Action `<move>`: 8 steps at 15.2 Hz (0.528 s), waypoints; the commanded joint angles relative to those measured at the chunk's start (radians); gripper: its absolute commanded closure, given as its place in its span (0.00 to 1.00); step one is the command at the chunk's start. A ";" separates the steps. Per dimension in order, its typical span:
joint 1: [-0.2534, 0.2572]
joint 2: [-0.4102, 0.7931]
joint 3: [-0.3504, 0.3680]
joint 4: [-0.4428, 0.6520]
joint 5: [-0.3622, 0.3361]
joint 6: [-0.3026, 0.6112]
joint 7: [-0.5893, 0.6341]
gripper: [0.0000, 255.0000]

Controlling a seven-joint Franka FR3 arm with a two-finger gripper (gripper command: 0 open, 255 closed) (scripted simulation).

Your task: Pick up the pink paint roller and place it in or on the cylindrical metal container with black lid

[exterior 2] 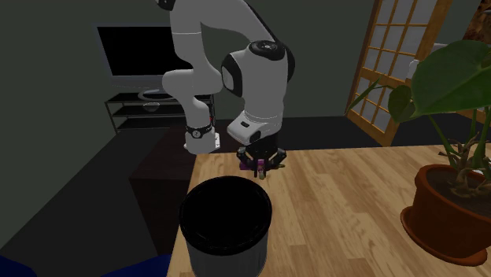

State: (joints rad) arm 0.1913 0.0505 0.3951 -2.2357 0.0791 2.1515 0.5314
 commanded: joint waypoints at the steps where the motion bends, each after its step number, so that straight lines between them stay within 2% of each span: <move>1: -0.001 -0.015 0.000 0.012 0.006 -0.026 -0.002 1.00; 8: -0.004 -0.067 -0.002 0.056 0.022 -0.120 -0.010 1.00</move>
State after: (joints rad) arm 0.1868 -0.0118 0.3924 -2.1905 0.1001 2.0474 0.5188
